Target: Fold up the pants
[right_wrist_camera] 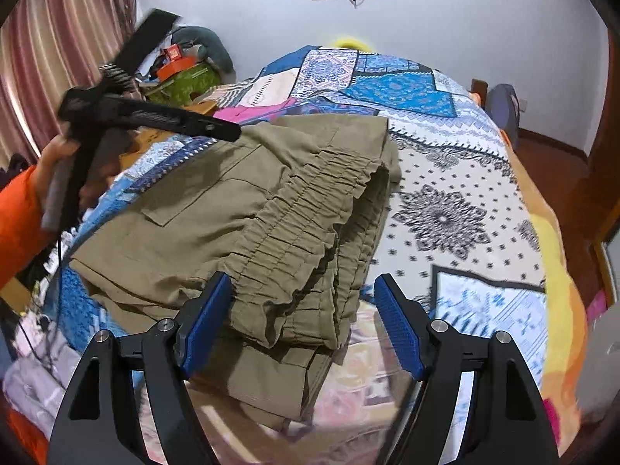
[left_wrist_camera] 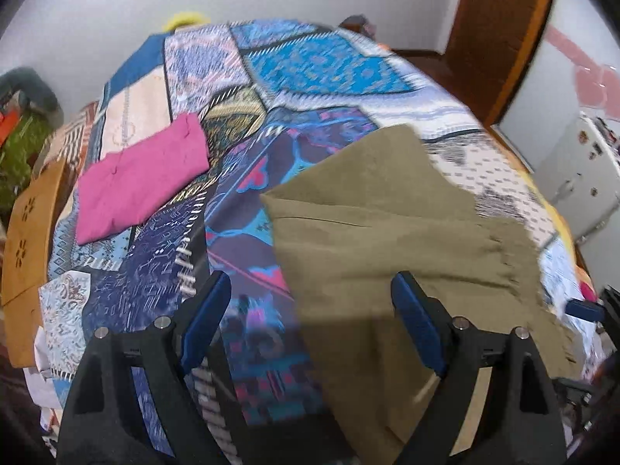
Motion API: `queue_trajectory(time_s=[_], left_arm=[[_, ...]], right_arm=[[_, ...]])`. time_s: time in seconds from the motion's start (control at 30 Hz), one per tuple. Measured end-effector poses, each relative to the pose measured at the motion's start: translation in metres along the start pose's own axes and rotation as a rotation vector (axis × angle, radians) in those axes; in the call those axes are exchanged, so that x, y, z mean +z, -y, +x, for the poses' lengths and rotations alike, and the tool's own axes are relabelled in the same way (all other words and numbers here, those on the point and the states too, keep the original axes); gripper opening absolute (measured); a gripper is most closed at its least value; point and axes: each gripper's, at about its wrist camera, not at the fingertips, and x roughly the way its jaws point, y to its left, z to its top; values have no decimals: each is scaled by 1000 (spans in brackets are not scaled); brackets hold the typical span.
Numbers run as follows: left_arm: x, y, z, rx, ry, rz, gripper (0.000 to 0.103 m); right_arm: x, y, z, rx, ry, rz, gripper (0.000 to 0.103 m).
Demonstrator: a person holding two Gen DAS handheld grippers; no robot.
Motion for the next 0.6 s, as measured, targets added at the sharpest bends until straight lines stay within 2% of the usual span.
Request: queue_trajectory(time_s=[0.2,0.3,0.37,0.47,0.6], left_arm=[[12,-12,35,-64,-35,-55,86],[24,-20,48,-50,-40,-84,86],[34,-25,51,-76,-26,-102,86],[51,-26,59,-111,-24,-104,82],[70,-21,77,-123,-41,-90,68]], right_arm=[[7,33,10,-3,-27,15,73],[10,48,16,-32,-39,23,73],[12,58,20,-55,-44,26,73],[14,68,24,-63,-44,37,73],[17,78,30,-83,-40,32,73]])
